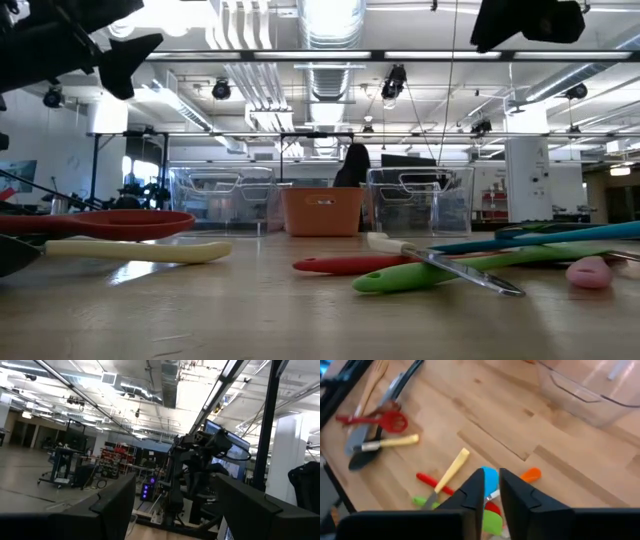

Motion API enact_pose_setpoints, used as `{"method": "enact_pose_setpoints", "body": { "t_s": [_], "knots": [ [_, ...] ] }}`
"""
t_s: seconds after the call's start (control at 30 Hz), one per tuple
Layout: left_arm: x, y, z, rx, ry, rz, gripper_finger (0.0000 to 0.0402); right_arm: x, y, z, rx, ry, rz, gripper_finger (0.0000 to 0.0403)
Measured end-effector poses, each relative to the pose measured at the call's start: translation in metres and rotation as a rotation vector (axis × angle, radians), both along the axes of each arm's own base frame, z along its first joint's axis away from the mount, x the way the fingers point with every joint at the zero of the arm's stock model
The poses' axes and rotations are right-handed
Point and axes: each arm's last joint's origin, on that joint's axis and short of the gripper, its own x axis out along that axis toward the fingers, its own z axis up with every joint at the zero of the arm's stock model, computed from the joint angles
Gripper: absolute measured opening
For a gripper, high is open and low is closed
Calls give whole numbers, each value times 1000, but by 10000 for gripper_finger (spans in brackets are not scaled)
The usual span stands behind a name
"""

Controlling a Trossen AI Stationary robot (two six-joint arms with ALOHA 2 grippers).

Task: Pick & Place Kitchen Items
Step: Put the orange table knife into the orange bin

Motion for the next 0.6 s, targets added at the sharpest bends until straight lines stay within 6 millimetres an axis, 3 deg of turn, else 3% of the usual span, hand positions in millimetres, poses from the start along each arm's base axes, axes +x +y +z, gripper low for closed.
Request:
{"method": "enact_pose_setpoints", "body": {
  "t_s": [0.3, 0.6],
  "knots": [
    [-1, 0, 2, 54, -14, 26, 273, 0, -3, -14, 185, 27, -167, 160],
    [-2, 1, 3, 88, -14, 100, 273, 11, 2, -56, 315, -77, -206, 187]
  ]
}}
